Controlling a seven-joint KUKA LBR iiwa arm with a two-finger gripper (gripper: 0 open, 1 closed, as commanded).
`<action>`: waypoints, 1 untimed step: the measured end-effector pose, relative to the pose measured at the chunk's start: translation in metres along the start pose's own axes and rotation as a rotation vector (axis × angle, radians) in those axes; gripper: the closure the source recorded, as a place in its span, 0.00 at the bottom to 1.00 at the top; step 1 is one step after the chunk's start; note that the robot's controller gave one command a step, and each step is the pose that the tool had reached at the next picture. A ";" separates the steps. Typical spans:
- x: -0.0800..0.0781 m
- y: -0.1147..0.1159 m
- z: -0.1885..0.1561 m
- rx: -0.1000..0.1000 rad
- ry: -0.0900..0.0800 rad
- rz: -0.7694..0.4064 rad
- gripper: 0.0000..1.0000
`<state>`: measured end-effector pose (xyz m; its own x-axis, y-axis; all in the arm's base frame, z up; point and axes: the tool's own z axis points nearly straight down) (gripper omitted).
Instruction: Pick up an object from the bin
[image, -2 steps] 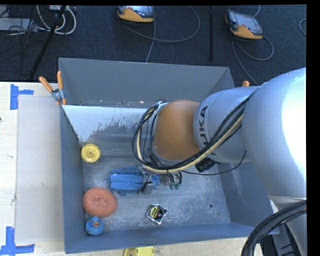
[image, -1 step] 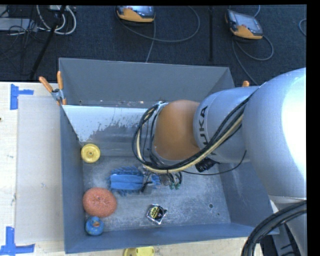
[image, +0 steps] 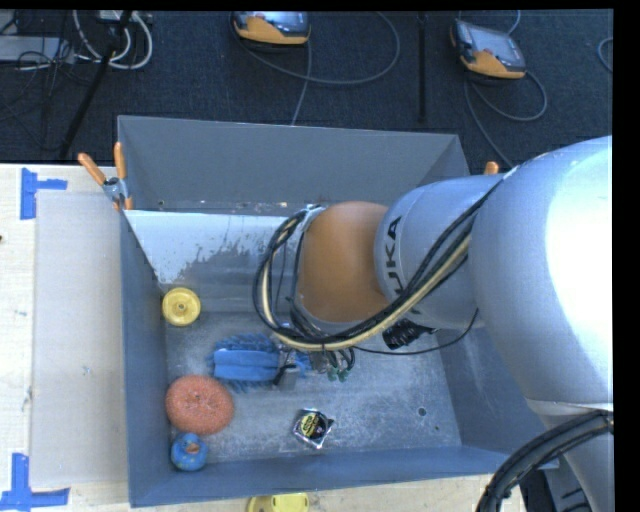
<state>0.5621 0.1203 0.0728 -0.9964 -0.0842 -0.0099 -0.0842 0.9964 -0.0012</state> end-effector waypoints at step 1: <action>0.010 0.019 -0.192 -0.003 0.001 -0.021 1.00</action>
Offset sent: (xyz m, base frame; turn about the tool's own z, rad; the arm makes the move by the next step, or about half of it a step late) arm 0.0000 0.0000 0.0000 0.0000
